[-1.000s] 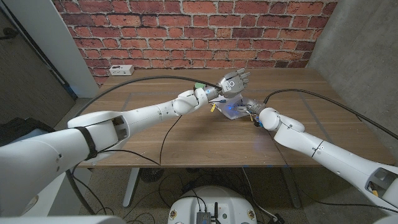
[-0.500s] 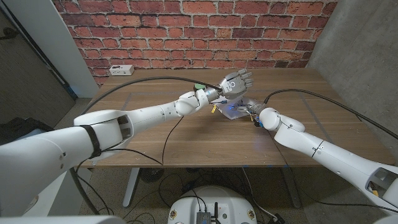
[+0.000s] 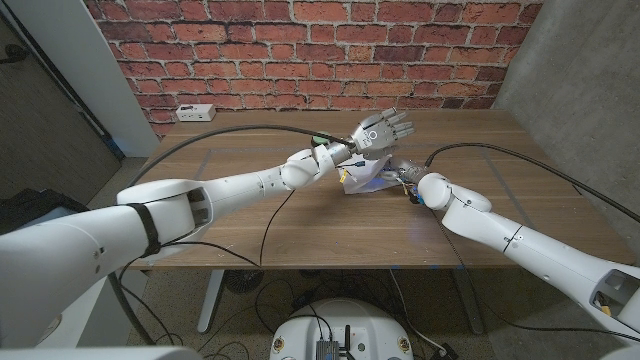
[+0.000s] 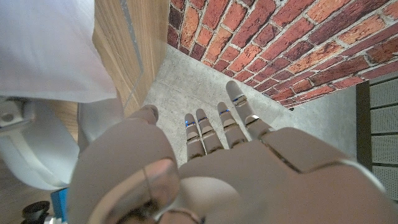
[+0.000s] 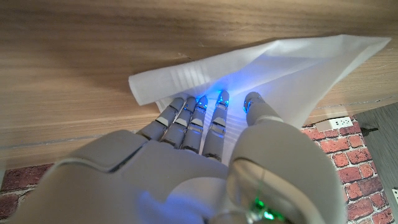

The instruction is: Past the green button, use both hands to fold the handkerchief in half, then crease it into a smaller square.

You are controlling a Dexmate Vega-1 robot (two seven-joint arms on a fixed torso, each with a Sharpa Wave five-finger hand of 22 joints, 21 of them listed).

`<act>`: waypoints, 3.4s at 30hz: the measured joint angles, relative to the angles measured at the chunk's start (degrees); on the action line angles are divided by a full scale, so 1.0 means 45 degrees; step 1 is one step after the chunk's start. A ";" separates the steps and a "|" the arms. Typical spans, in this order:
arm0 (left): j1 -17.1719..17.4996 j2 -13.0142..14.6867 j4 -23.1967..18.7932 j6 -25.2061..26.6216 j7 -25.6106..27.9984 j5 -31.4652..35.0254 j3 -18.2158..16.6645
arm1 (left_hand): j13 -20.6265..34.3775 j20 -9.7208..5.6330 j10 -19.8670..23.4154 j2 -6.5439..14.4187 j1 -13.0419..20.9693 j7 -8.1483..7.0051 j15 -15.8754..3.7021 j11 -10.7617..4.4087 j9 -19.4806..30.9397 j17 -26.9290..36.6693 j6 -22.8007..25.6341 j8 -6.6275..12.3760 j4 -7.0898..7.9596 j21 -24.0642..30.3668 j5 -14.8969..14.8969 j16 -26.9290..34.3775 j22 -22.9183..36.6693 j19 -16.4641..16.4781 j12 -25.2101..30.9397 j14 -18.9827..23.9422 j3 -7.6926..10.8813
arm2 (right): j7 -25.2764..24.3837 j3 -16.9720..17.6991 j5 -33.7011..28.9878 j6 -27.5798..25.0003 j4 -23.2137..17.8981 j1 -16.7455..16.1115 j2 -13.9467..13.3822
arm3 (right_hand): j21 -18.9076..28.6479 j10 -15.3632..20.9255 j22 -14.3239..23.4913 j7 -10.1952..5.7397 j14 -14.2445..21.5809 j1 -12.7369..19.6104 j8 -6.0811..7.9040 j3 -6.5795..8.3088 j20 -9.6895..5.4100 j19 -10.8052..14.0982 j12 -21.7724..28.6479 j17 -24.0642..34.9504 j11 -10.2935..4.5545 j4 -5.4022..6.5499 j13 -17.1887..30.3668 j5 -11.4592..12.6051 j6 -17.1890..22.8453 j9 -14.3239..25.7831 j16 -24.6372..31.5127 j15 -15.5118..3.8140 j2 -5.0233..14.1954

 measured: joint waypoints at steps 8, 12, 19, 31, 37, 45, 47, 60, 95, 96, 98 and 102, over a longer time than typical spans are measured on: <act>0.0000 0.0000 0.0000 0.0242 -0.0088 -0.0004 0.0000 | -0.0059 0.0000 0.0001 -0.0068 -0.0066 -0.0070 0.0015 0.0000 -0.0071 0.0001 -0.0069 -0.0033 0.0000 0.0000 0.0000 0.0000 -0.0009 0.0001 0.0000 -0.0015 0.0001 | 0.0000 0.0172 0.0000 0.0000 -0.0274 -0.0271 -0.0151 | -0.0561 -0.1731 0.0008 -0.0248 -0.1437 -0.0369 -0.0048 -0.0278 0.0511 -0.0513 -0.0397 -0.0250 -0.0198 -0.0168 -0.0033 0.0000 -0.1832 0.0000 -0.0680 -0.0004 -0.0044; 0.0462 0.0578 -0.1057 0.0291 -0.0166 0.0046 -0.0383 | -0.0060 0.0000 0.0001 0.0000 -0.0134 -0.0070 0.0015 0.0000 -0.0118 -0.0028 -0.0069 -0.0049 0.0001 0.0000 0.0000 0.0001 -0.0008 0.0001 0.0000 -0.0015 0.0002 | -0.0648 0.0267 -0.0213 -0.0092 -0.0434 -0.0345 -0.0212 | -0.0680 -0.2014 0.0014 -0.0285 -0.1680 -0.0391 -0.0048 -0.0291 0.0532 -0.0534 -0.0487 -0.0293 -0.0307 -0.0181 -0.0032 0.0000 -0.2183 0.0000 -0.0702 0.0152 -0.0022; 0.0680 0.0777 -0.1451 0.0354 -0.0299 0.0230 -0.0579 | -0.0118 0.0000 0.0001 0.0000 -0.0134 -0.0069 0.0015 0.0000 -0.0176 -0.0059 -0.0068 -0.0049 -0.0051 0.0000 0.0001 0.0001 -0.0008 0.0002 0.0000 -0.0015 -0.0050 | -0.1008 0.0553 -0.0452 -0.0502 -0.1120 -0.0660 -0.0486 | -0.0684 -0.1940 0.0041 -0.0246 -0.1680 -0.0440 0.0051 -0.0342 0.0541 -0.0524 -0.0385 -0.0348 -0.0235 -0.0232 -0.0032 0.0000 -0.2143 0.0000 -0.0702 0.0152 0.0028; 0.0990 0.0878 -0.1750 0.0456 -0.0292 0.0432 -0.0823 | -0.0177 0.0000 0.0002 0.0020 -0.0154 -0.0070 -0.0010 0.0000 -0.0294 -0.0057 -0.0067 -0.0048 -0.0104 -0.0089 0.0000 0.0002 -0.0006 0.0003 0.0056 -0.0039 -0.0102 | -0.1999 0.1224 -0.0944 -0.1628 -0.2684 -0.1493 -0.1045 | -0.0607 -0.1729 -0.0021 -0.0196 -0.1464 -0.0440 0.0151 -0.0387 0.1055 0.0184 -0.0259 -0.0447 -0.0173 -0.0278 -0.0031 0.0001 -0.1854 0.0000 -0.0702 0.0086 0.0028; 0.1190 0.1034 -0.2076 0.0545 -0.0325 0.0582 -0.0957 | -0.0177 0.0000 0.0002 0.0050 -0.0184 -0.0069 -0.0010 0.0000 -0.0293 -0.0119 -0.0067 -0.0048 -0.0104 -0.0089 0.0015 0.0003 -0.0006 0.0003 0.0056 -0.0039 -0.0102 | -0.2494 0.1495 -0.1187 -0.2221 -0.3315 -0.1869 -0.1248 | -0.0608 -0.1594 -0.0020 -0.0237 -0.1327 -0.0439 0.0199 -0.0387 0.0987 0.0251 -0.0238 -0.0468 -0.0172 -0.0278 -0.0030 0.0001 -0.1760 0.0001 -0.0640 0.0087 0.0028; 0.1435 0.1245 -0.2507 0.0633 -0.0444 0.0799 -0.1155 | -0.0236 0.0000 0.0002 0.0050 -0.0184 -0.0069 -0.0055 0.0000 -0.0353 -0.0118 -0.0066 -0.0062 -0.0104 -0.0137 0.0073 0.0003 -0.0005 0.0003 0.0056 -0.0083 -0.0101 | -0.3334 0.1969 -0.1448 -0.3234 -0.4133 -0.2524 -0.1427 | -0.0609 -0.1522 -0.0019 -0.0174 -0.1259 -0.0439 0.0199 -0.0438 0.0986 0.0388 -0.0238 -0.0527 -0.0108 -0.0330 -0.0028 0.0001 -0.1697 0.0000 -0.0640 0.0018 0.0028; 0.1487 0.1288 -0.2600 0.0637 -0.0452 0.0821 -0.1197 | -0.0236 0.0000 0.0002 0.0050 -0.0183 -0.0069 -0.0055 0.0000 -0.0357 -0.0118 -0.0066 -0.0062 -0.0104 -0.0137 0.0073 0.0003 -0.0005 0.0003 0.0056 -0.0083 -0.0102 | -0.3567 0.2020 -0.1496 -0.3461 -0.4198 -0.2591 -0.1437 | -0.0610 -0.1458 -0.0019 -0.0221 -0.1259 -0.0439 0.0199 -0.0394 0.0986 0.0388 -0.0238 -0.0526 -0.0173 -0.0374 -0.0029 0.0001 -0.1650 0.0000 -0.0640 0.0018 0.0028; 0.2162 0.1487 -0.3192 0.1083 -0.0822 0.0798 -0.1830 | -0.0295 -0.0047 0.0003 0.0051 -0.0285 -0.0021 -0.0055 -0.0001 -0.0471 -0.0116 -0.0017 -0.0061 -0.0198 -0.0136 0.0073 0.0004 -0.0004 0.0051 0.0103 -0.0083 -0.0114 | -0.5695 0.2773 -0.1813 -0.3892 -0.4727 -0.3679 -0.1181 | -0.0611 -0.1469 -0.0018 -0.0333 -0.1192 -0.0400 0.0199 -0.0077 0.0570 0.0605 -0.0238 -0.0428 -0.0499 -0.0183 -0.0028 0.0106 -0.1538 0.0000 -0.0544 -0.0051 0.0740; 0.4776 0.1353 -0.4795 0.1741 -0.1443 -0.3938 -0.4717 | -0.0473 0.0621 -0.0517 0.0230 -0.0707 0.0538 -0.0055 0.0529 -0.0647 -0.0174 -0.0209 -0.0145 -0.0264 -0.0430 0.0072 0.0013 -0.0002 -0.0386 0.0102 -0.0082 -0.0152 | -0.7207 0.4352 -0.0003 0.0808 -0.2919 -0.4579 -0.0313 | -0.0665 -0.1460 -0.0015 -0.0332 -0.1288 -0.0319 0.0199 0.0171 0.0483 0.0656 -0.0145 -0.0368 -0.0488 -0.0077 -0.0027 0.0106 -0.1539 0.0000 -0.0405 -0.0051 0.0817; 0.4858 0.1360 -0.4866 0.1612 -0.1513 -0.4238 -0.4861 | -0.0473 0.0675 -0.0517 0.0192 -0.0760 0.0622 -0.0054 0.0576 -0.0647 -0.0174 -0.0250 -0.0144 -0.0265 -0.0486 0.0072 0.0012 -0.0003 -0.0440 0.0102 -0.0082 -0.0152 | -0.7206 0.4430 0.0139 0.1058 -0.2848 -0.4619 -0.0301 | -0.0665 -0.1460 -0.0015 -0.0332 -0.1288 -0.0319 0.0199 0.0189 0.0483 0.0655 -0.0145 -0.0369 -0.0488 -0.0060 -0.0027 0.0106 -0.1539 0.0000 -0.0405 -0.0051 0.0817; 0.4959 0.1361 -0.4940 0.1440 -0.1606 -0.4675 -0.5032 | -0.0525 0.0724 -0.0636 0.0269 -0.0837 0.0671 -0.0011 0.0734 -0.0647 -0.0174 -0.0299 -0.0145 -0.0264 -0.0634 0.0072 0.0013 -0.0002 -0.0652 0.0103 -0.0141 -0.0152 | -0.7185 0.4560 0.0321 0.1349 -0.2729 -0.4690 -0.0282 | -0.0665 -0.1460 -0.0015 -0.0332 -0.1283 -0.0319 0.0199 0.0188 0.0484 0.0655 -0.0145 -0.0369 -0.0488 -0.0060 -0.0027 0.0106 -0.1540 0.0000 -0.0357 -0.0046 0.0817; 0.5175 0.1360 -0.5060 0.1078 -0.1710 -0.5512 -0.5415 | -0.0619 0.0704 -0.0636 0.0269 -0.0837 0.0561 -0.0054 0.0867 -0.0707 -0.0267 -0.0487 -0.0238 -0.0356 -0.0890 -0.0093 0.0013 -0.0002 -0.1168 0.0102 -0.0221 -0.0201 | -0.7109 0.4711 0.0619 0.1894 -0.2592 -0.4775 -0.0272 | -0.0665 -0.1460 -0.0015 -0.0332 -0.1239 -0.0319 0.0199 0.0188 0.0395 0.0739 -0.0145 -0.0369 -0.0488 -0.0060 -0.0063 0.0121 -0.1540 0.0000 -0.0357 -0.0001 0.0817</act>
